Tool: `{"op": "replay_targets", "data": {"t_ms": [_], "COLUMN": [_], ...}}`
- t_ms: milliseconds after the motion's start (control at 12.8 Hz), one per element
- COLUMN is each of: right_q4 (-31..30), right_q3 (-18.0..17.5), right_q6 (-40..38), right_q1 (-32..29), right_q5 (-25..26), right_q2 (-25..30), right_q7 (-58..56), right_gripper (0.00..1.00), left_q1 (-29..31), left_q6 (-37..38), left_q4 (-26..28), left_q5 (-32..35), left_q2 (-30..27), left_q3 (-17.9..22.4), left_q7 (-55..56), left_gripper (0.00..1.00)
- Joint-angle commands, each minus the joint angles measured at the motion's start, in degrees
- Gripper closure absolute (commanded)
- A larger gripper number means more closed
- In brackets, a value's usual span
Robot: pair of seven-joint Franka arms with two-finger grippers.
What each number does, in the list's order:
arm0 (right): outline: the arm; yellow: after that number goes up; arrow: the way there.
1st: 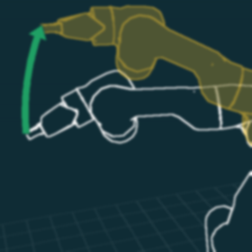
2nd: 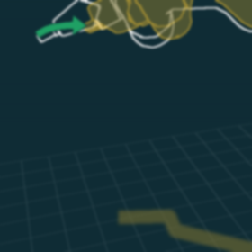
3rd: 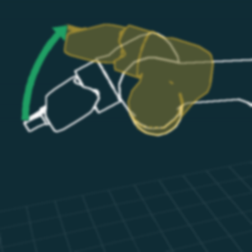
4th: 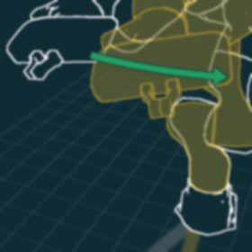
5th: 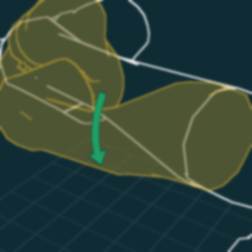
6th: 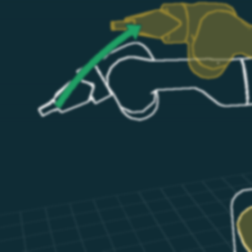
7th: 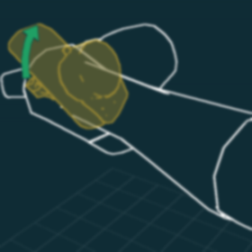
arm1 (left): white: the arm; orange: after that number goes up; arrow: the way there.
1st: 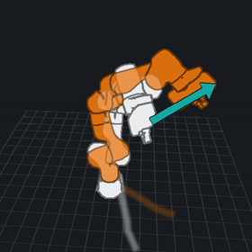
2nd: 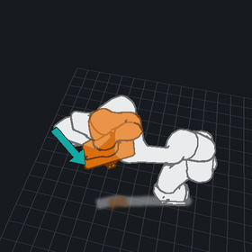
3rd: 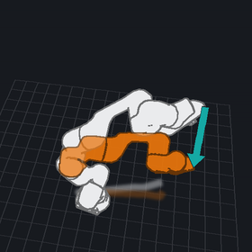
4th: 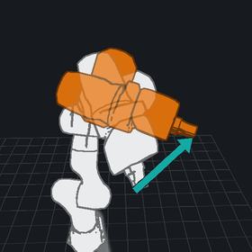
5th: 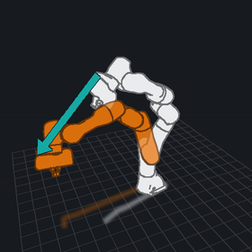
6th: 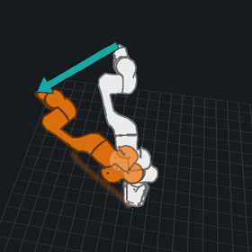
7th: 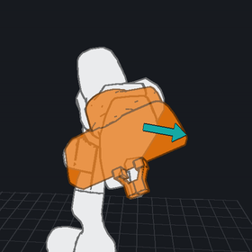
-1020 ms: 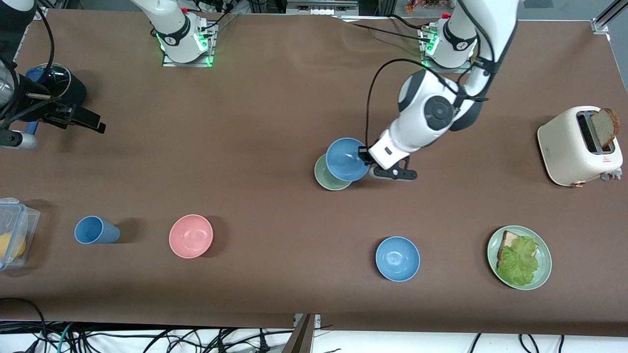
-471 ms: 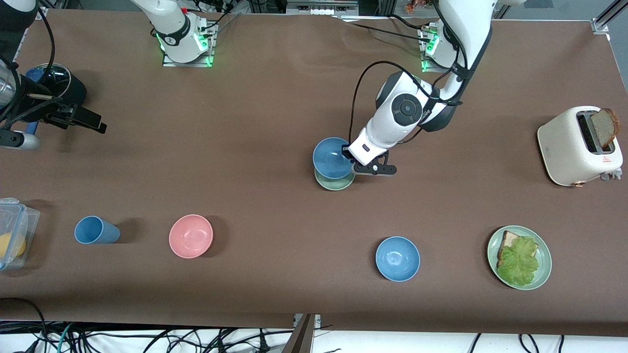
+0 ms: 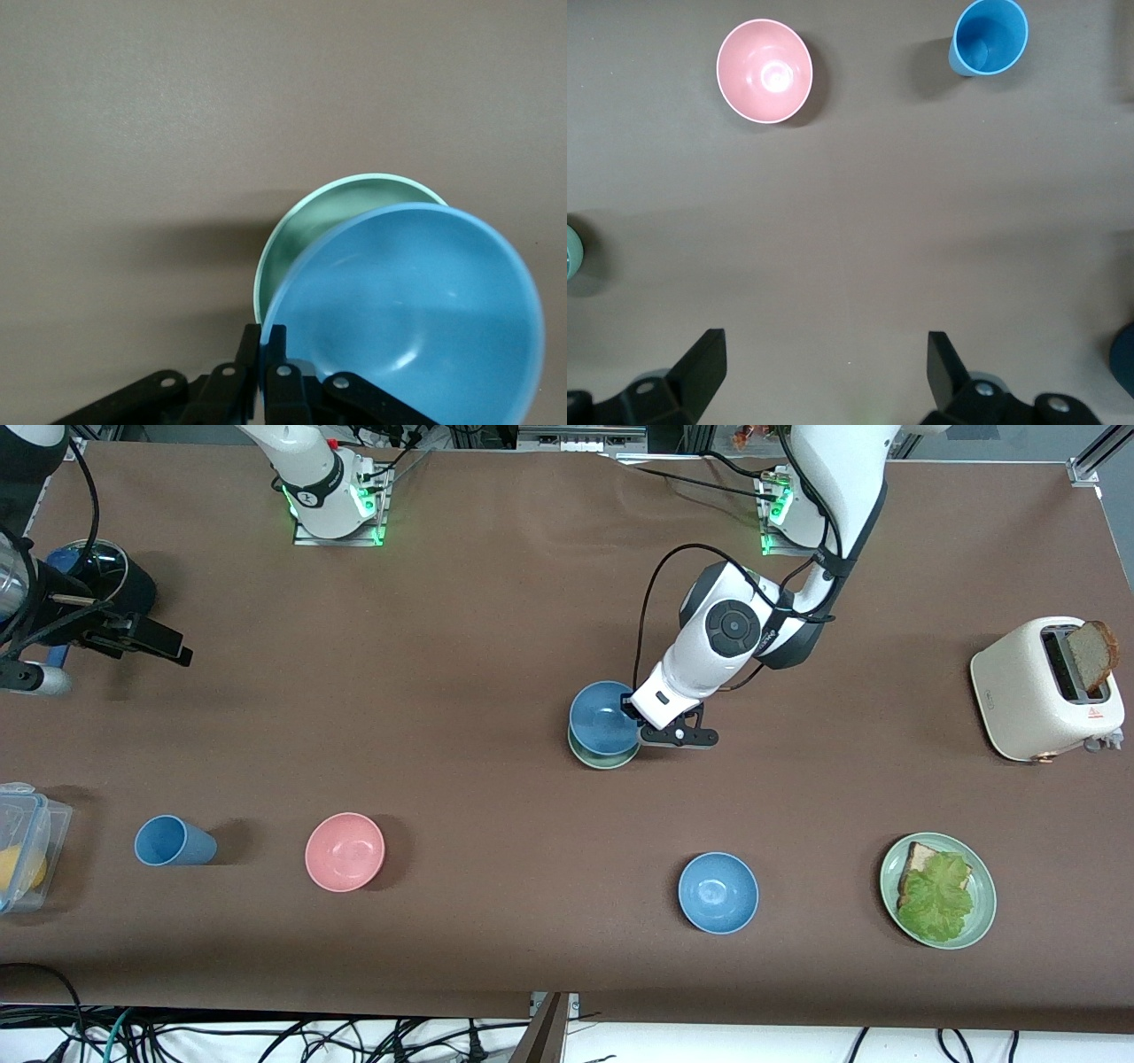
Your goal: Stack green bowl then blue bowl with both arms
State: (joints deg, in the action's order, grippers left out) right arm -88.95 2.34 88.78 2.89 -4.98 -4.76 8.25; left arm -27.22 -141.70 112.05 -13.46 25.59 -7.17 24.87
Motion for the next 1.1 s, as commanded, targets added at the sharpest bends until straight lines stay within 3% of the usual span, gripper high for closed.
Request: {"op": "replay_targets", "data": {"t_ms": [0,235,314,392,706,1020], "right_q4": [1.50,1.50,1.50,1.50,1.50,1.50], "right_q3": [-0.49,-0.40,-0.40,-0.49,-0.49,-0.58], "right_q6": [-0.97,-0.88,-0.88,-0.88,-0.80,-0.71], "right_q1": [-0.52,-0.52,-0.52,-0.52,-0.52,-0.17], "right_q5": [0.23,0.23,0.23,0.23,0.23,1.10], "right_q2": [-0.51,-0.51,-0.51,-0.51,-0.51,-0.51], "right_q7": [0.01,0.01,0.01,0.10,0.01,-0.08], "right_gripper": [0.00,0.00,0.00,0.00,0.00,0.00], "left_q1": [-0.64,-0.11,0.06,0.67,5.06,12.44], "left_q6": [-0.16,0.63,2.29,5.09,20.91,27.08], "left_q4": [-1.40,-2.89,-3.59,-4.73,-13.95,-16.08], "left_q5": [1.60,1.07,1.07,1.16,2.04,9.25], "left_q2": [0.78,0.25,-0.62,-1.76,-6.59,-13.88], "left_q3": [0.58,0.67,0.84,1.19,2.95,3.66], "left_q7": [1.94,4.13,4.57,4.32,3.87,3.79], "left_gripper": [0.58,0.47,0.32,0.00,0.00,0.00]}}
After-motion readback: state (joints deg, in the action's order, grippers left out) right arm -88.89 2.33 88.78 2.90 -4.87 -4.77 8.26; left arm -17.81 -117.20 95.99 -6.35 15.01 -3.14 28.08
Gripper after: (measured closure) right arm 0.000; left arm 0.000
